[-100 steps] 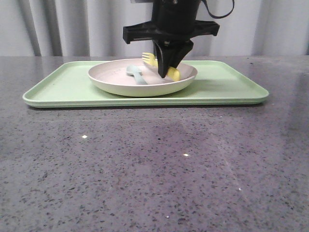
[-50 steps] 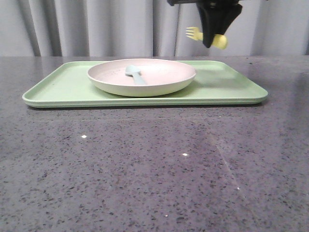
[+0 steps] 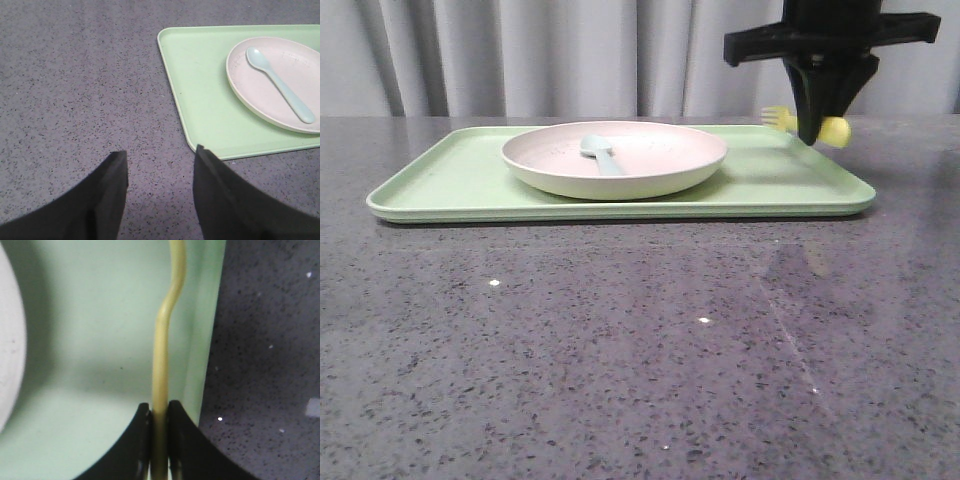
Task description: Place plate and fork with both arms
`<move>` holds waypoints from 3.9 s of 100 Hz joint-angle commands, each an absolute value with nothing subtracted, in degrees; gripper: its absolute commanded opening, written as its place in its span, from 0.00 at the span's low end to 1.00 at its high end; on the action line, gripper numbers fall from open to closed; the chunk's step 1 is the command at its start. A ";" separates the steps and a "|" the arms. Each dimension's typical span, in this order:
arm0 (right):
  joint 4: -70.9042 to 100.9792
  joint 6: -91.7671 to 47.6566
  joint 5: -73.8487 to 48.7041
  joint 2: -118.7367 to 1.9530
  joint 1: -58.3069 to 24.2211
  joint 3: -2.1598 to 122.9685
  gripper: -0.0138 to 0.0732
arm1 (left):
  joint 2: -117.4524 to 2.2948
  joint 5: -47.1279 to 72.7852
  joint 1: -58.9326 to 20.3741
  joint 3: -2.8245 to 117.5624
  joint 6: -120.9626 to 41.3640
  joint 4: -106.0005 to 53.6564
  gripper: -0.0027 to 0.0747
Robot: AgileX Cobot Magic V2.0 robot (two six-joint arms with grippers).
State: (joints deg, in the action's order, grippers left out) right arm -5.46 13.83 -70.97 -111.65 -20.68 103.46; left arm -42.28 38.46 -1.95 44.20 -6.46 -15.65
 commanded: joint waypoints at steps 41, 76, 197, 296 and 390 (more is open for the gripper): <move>-5.25 14.05 -68.04 -108.53 -20.37 103.36 0.61 | -42.05 34.77 -1.79 45.75 -6.27 -16.50 0.44; -4.10 14.05 -67.15 -105.42 -20.37 103.36 0.58 | -42.05 34.77 -1.79 45.75 -6.27 -16.50 0.44; -5.35 14.05 -31.23 -44.51 -20.37 45.18 0.26 | -37.91 31.51 -1.79 43.18 -6.27 -16.50 0.41; -7.28 14.05 -27.90 -11.27 -20.37 28.89 0.08 | -22.74 31.51 -1.79 32.61 -7.78 -16.50 0.01; -7.80 14.05 -27.71 -10.40 -20.37 28.39 0.08 | -22.03 31.51 -1.79 32.19 -7.78 -16.75 0.01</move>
State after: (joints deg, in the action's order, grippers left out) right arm -6.60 14.08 -32.56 -9.89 -20.68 27.04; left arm -21.66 35.67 -1.95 30.69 -7.93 -15.65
